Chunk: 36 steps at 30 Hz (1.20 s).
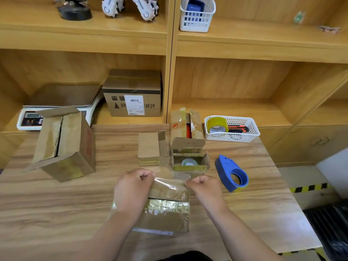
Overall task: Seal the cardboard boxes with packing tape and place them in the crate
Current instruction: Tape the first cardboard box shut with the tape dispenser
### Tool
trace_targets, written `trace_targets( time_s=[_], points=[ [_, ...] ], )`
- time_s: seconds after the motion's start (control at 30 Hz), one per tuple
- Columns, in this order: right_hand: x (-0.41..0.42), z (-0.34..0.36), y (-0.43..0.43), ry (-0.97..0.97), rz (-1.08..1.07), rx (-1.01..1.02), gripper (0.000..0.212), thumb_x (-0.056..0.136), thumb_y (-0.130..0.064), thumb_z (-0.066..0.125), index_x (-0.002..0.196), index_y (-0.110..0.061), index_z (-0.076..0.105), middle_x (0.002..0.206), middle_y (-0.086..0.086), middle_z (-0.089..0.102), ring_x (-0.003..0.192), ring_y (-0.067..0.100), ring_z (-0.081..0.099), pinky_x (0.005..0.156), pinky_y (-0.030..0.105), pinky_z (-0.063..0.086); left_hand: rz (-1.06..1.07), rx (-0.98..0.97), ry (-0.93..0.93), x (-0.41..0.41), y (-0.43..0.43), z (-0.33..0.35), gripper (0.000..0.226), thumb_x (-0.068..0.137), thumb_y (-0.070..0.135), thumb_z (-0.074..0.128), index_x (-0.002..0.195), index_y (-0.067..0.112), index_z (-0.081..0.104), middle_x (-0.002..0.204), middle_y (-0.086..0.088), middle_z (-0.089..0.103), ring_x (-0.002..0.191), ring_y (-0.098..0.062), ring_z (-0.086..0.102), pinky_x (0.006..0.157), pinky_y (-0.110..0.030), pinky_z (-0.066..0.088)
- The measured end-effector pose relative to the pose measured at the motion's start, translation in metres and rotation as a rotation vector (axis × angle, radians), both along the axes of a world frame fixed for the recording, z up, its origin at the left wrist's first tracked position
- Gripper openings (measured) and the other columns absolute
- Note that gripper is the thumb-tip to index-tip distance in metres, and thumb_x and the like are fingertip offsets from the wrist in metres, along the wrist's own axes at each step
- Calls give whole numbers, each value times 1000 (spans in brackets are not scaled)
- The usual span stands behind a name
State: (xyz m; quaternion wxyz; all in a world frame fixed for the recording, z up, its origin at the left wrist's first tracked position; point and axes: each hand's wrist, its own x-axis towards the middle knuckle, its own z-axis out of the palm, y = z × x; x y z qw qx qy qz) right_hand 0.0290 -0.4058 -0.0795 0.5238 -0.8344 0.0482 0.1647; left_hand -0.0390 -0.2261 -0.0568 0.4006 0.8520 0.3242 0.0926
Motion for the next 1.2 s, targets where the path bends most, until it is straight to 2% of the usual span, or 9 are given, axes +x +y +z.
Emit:
trace_targets(
  time_s=[0.07, 0.13, 0.23, 0.5, 0.6, 0.73, 0.9, 1.03, 1.2],
  points=[
    [-2, -1, 0, -4, 15, -43, 33, 73, -21, 76, 45, -19, 59, 49, -10, 60, 51, 2, 56, 74, 35, 53, -37, -30, 43, 0, 2, -4, 20, 85, 35, 63, 65, 33, 68, 69, 16, 66, 74, -7, 59, 57, -23, 42],
    [-4, -1, -1, 1, 20, -75, 24, 72, -24, 76, 52, -16, 64, 62, -11, 69, 65, 2, 65, 75, 36, 55, -78, -32, 83, -1, 3, -6, 16, 85, 37, 62, 69, 37, 68, 77, 15, 64, 87, -11, 56, 66, -27, 46],
    [-7, -3, 0, 7, 15, -102, 20, 72, -23, 75, 56, -13, 66, 73, -12, 73, 72, 4, 68, 75, 36, 56, -112, 8, 101, -3, 3, -8, 13, 84, 36, 63, 73, 38, 68, 72, 22, 57, 95, -11, 52, 70, -27, 44],
    [-10, -4, 2, -39, 13, -226, 29, 73, -26, 73, 47, -19, 60, 63, -2, 69, 64, 14, 65, 61, 28, 47, -150, 104, 141, -3, 2, -8, 13, 86, 34, 60, 77, 34, 69, 66, 29, 47, 96, -7, 49, 77, -27, 39],
    [-11, -2, 4, -61, 23, -282, 25, 74, -28, 71, 54, -15, 64, 63, -3, 69, 64, 12, 63, 56, 25, 43, -164, 131, 163, -2, 2, -8, 15, 87, 36, 57, 78, 33, 69, 67, 23, 55, 99, -8, 49, 81, -29, 41],
    [-14, -3, 6, -136, 33, -334, 28, 75, -29, 68, 58, -8, 65, 62, 2, 67, 73, 19, 61, 65, 25, 42, -181, 202, 206, -1, 0, -9, 21, 90, 41, 53, 76, 32, 67, 70, 16, 64, 102, -10, 46, 82, -28, 35],
    [-12, -5, 8, -126, 35, -343, 28, 74, -28, 67, 50, -19, 57, 64, -8, 66, 86, 23, 61, 69, 28, 48, -182, 280, 209, 0, -2, -11, 16, 89, 37, 53, 81, 34, 67, 75, 17, 64, 100, -8, 46, 82, -27, 34],
    [-12, -4, 8, -149, 52, -379, 25, 74, -29, 67, 52, -22, 58, 69, -11, 66, 90, 19, 59, 73, 31, 50, -185, 311, 213, 0, -3, -12, 18, 90, 39, 52, 82, 33, 68, 75, 16, 65, 99, -8, 47, 81, -27, 31],
    [-13, -6, 10, -194, 73, -419, 22, 76, -30, 65, 56, -21, 60, 69, -14, 64, 92, 14, 54, 74, 26, 47, -176, 338, 222, 0, -3, -14, 19, 90, 37, 51, 81, 33, 67, 73, 16, 64, 98, -7, 46, 78, -25, 28]
  ],
)
